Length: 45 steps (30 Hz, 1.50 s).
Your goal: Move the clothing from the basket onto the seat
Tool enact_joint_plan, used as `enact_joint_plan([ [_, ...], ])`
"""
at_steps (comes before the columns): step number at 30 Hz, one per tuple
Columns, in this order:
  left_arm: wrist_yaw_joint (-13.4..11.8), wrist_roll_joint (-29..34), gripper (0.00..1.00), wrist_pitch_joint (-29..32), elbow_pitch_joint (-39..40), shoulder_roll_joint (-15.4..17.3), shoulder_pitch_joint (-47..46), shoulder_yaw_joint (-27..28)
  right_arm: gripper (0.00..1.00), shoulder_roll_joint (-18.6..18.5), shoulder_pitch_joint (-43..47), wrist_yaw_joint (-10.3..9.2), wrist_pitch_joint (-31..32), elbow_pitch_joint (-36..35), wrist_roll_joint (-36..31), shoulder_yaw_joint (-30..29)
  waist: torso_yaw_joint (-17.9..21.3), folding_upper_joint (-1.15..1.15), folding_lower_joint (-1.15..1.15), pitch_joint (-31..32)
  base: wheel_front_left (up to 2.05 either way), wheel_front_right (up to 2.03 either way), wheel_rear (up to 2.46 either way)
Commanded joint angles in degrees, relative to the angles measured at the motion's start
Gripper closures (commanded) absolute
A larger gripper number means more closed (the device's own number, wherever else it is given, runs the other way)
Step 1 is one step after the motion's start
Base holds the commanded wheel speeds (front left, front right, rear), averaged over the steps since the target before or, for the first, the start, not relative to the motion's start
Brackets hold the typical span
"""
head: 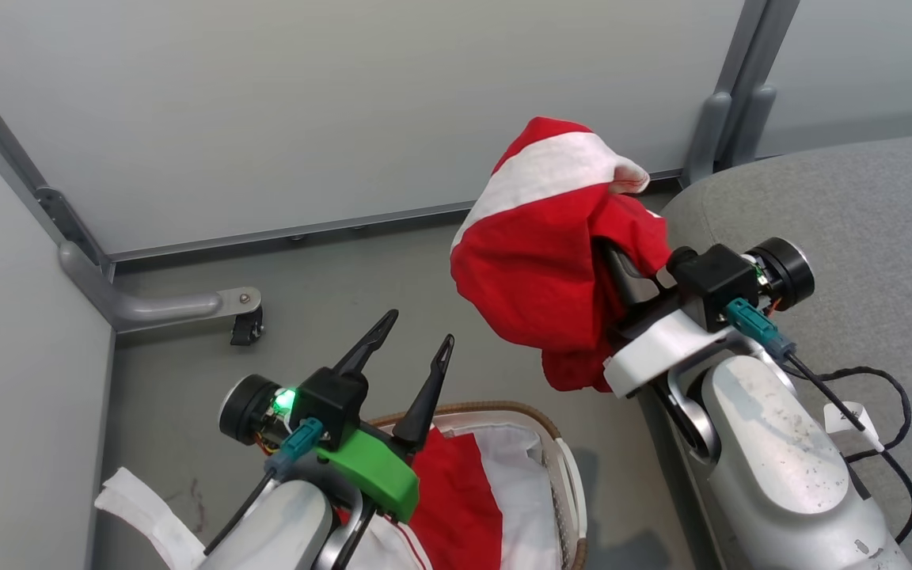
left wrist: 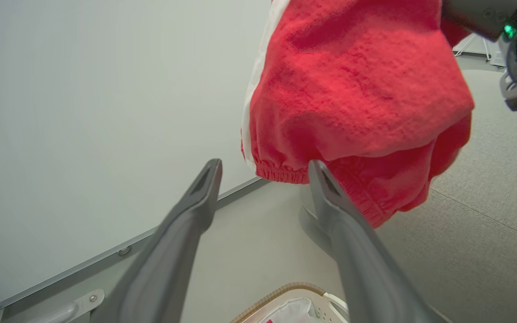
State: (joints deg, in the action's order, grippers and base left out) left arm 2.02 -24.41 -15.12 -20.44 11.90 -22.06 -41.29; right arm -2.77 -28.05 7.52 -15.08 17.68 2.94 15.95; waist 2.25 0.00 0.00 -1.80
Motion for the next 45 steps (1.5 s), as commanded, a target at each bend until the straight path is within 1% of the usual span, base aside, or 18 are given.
enact_joint_plan([
  [1, 0.3, 1.0, 0.0, 0.0, 0.6, -0.3, 1.3, 1.2, 1.0, -0.2, 1.0, -0.06, -0.1, 0.1, -0.4, -0.5, 0.2, 0.0, 0.0, -0.3, 0.0, 0.0, 0.0],
  [7, 1.8, 4.4, 0.0, 0.0, 1.3, -2.5, 4.9, 6.0, 1.0, -0.2, 2.1, -0.06, -0.1, 0.5, -0.9, -2.2, 0.8, 0.0, 0.0, -1.0, 0.0, 0.0, 0.0],
  [8, 2.2, 5.6, 0.0, 0.0, 1.2, -3.3, 5.6, 7.2, 1.0, -0.2, 2.5, -0.06, -0.1, 0.4, -1.0, -3.0, 1.4, 0.0, 0.0, -1.1, 0.0, 0.0, 0.0],
  [11, 2.9, 6.7, 0.0, 0.0, 1.0, -4.1, 6.4, 8.7, 1.0, -0.2, 2.7, -0.06, -0.1, 0.4, -1.2, -3.8, 3.3, 0.0, 0.0, -1.5, 0.0, 0.0, 0.0],
  [15, 3.6, 8.5, 0.0, 0.0, 1.0, -5.0, 7.1, 10.2, 1.0, -0.2, 2.4, -0.06, -0.1, 0.3, -1.3, -4.5, 8.3, 0.0, 0.0, -2.4, 0.0, 0.0, 0.0],
  [18, 4.1, 9.3, 0.0, 0.0, 1.0, -5.6, 7.5, 11.2, 1.0, -0.2, 2.3, -0.07, -0.1, 0.4, -1.6, -4.8, 13.0, 0.0, 0.0, -3.3, 0.0, 0.0, 0.0],
  [24, 5.0, 10.3, 0.0, 0.0, 0.4, -6.6, 7.4, 11.5, 1.0, -0.2, 2.5, -0.07, -0.1, 0.4, -1.9, -5.7, 21.2, 0.0, 0.0, -5.4, 0.0, 0.0, 0.0],
  [26, 5.1, 10.6, 0.0, 0.0, 0.0, -6.8, 7.1, 11.3, 1.0, -0.2, 2.7, -0.07, -0.1, 0.5, -2.1, -6.1, 23.3, 0.0, 0.0, -6.1, 0.0, 0.0, 0.0],
  [30, 5.4, 11.2, 0.0, 0.0, -0.8, -7.0, 6.2, 10.7, 1.0, -0.1, 2.8, -0.07, -0.1, 0.7, -2.5, -7.4, 26.0, 0.0, 0.0, -7.5, 0.0, 0.0, 0.0],
  [34, 5.5, 11.6, 0.0, 0.0, -1.2, -6.6, 5.6, 10.0, 1.0, -0.2, 2.5, -0.07, -0.1, 0.8, -3.0, -9.3, 27.1, 0.0, 0.0, -8.8, 0.0, 0.0, 0.0],
  [37, 5.5, 11.8, 0.0, 0.0, -1.0, -6.2, 5.0, 9.3, 1.0, -0.1, 1.2, -0.07, -0.1, 0.7, -2.6, -10.9, 26.9, 0.0, 0.0, -10.1, 0.0, 0.0, 0.0],
  [40, 5.5, 11.6, 0.0, 0.0, -0.5, -5.6, 3.7, 8.0, 1.0, -0.2, -1.3, -0.07, -0.1, 1.1, -2.7, -12.8, 25.9, 0.0, 0.0, -12.0, 0.0, 0.0, 0.0],
  [45, 5.5, 11.6, 0.0, 0.0, 0.7, -3.8, 0.9, 6.8, 1.0, -0.7, -8.5, -0.07, -0.1, 2.7, -4.7, -17.2, 22.9, 0.0, 0.0, -17.5, 0.0, 0.0, 0.0],
])
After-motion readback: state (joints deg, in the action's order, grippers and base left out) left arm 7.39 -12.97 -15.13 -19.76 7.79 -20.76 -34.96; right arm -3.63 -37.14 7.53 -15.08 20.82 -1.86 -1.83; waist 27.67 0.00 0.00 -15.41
